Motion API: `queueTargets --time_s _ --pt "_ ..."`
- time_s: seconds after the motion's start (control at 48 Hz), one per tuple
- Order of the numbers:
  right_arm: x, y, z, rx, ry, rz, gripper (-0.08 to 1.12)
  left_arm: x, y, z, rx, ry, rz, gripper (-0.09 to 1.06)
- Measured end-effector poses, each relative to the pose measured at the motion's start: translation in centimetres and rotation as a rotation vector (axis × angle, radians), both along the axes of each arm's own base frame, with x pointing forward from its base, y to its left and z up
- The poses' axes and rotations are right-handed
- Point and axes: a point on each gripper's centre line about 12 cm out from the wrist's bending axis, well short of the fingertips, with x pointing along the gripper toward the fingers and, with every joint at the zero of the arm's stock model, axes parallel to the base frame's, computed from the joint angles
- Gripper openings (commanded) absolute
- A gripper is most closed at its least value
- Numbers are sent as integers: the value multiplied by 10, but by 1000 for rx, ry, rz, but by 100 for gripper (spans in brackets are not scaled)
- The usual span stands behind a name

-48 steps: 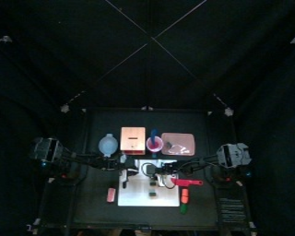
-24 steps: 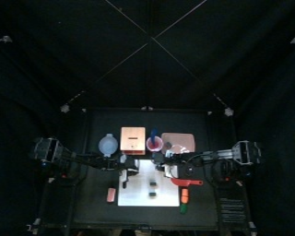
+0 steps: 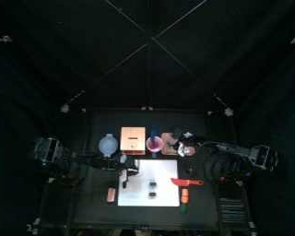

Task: Place sushi on board then cut the sushi with the knife then place the pieces on the plate
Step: Place the 4 sushi pieces on the plate

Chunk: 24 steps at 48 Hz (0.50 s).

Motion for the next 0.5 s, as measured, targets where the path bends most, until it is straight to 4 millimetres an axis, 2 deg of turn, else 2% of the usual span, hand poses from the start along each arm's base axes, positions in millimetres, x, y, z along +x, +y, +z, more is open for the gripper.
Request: queueTargets --time_s 0.146,0.396,0.5 --pt "-5 -17 -18 11 43 -50 58 0 0 -1 -1 2 1 66" --pt "1 -27 -51 27 98 -68 79 0 1 -1 -1 2 2 66" --pt "4 -29 -54 24 100 -67 84 0 1 -1 -1 2 2 66"
